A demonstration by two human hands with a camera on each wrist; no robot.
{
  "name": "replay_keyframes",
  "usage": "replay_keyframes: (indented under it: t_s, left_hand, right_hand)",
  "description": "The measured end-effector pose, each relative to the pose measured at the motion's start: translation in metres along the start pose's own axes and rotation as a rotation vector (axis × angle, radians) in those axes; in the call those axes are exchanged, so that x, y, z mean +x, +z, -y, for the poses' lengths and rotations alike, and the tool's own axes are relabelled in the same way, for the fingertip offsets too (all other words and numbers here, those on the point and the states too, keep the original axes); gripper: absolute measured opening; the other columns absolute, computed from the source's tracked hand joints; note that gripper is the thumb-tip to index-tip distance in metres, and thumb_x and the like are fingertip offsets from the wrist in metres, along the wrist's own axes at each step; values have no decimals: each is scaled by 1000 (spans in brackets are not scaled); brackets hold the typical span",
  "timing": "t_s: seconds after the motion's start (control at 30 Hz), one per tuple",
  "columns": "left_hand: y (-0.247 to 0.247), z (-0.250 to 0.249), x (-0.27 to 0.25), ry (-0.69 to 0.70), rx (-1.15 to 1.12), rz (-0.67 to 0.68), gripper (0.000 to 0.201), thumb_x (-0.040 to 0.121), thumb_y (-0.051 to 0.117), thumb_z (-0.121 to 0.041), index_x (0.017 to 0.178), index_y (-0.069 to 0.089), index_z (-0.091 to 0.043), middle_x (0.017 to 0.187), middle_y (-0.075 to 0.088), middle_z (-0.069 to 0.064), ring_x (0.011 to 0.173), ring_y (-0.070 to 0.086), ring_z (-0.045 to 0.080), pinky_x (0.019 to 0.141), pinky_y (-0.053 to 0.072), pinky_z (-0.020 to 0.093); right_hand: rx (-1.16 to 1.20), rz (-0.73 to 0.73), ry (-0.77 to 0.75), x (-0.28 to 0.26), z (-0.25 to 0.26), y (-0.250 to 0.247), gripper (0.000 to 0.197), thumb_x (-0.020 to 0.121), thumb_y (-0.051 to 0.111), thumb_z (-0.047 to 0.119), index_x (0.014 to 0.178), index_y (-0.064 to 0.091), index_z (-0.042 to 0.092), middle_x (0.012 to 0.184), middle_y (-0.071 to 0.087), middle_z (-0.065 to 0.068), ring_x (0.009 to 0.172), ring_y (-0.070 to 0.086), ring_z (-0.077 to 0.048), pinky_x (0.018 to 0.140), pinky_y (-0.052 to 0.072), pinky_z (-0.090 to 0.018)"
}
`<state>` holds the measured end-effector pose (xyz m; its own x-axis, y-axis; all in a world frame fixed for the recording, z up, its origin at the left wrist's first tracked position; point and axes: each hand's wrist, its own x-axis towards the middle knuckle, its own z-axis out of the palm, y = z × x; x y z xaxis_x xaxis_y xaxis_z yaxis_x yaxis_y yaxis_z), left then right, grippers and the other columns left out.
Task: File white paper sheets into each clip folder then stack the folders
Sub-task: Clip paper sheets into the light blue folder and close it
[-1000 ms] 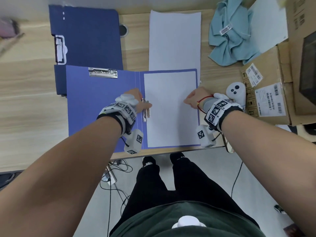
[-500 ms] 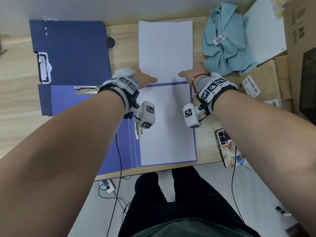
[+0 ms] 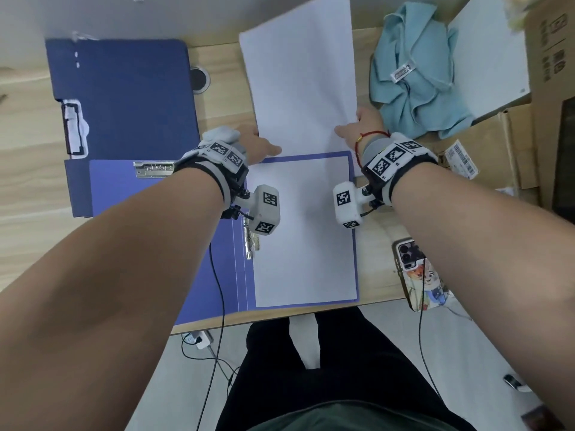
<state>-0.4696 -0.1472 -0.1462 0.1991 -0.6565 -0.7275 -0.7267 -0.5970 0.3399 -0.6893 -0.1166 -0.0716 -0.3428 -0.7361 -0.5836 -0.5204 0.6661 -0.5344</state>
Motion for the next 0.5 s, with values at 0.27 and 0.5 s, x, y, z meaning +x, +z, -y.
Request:
replay_keyframes:
  t_s: [0.27,0.5]
  left_hand:
    - [-54,-8,-69,171,-408,-100,72,69,85,-25,130,48,-10,116,61,0,106,57,18,100,48,39]
    - [-110,2,-161,342,-590,-253,37,76,83,-19,106,60,-12,91,64,-10,78,61,-1,60,45,3]
  right_hand:
    - [255,60,-276,-39,58,-33,38,87,64,6,125,60,9,114,65,-2,97,59,-12,84,48,-21]
    - [372,139,-393,-101,48,-50,37,83,70,2,119,65,8,109,69,2,89,67,-3,87,51,-19]
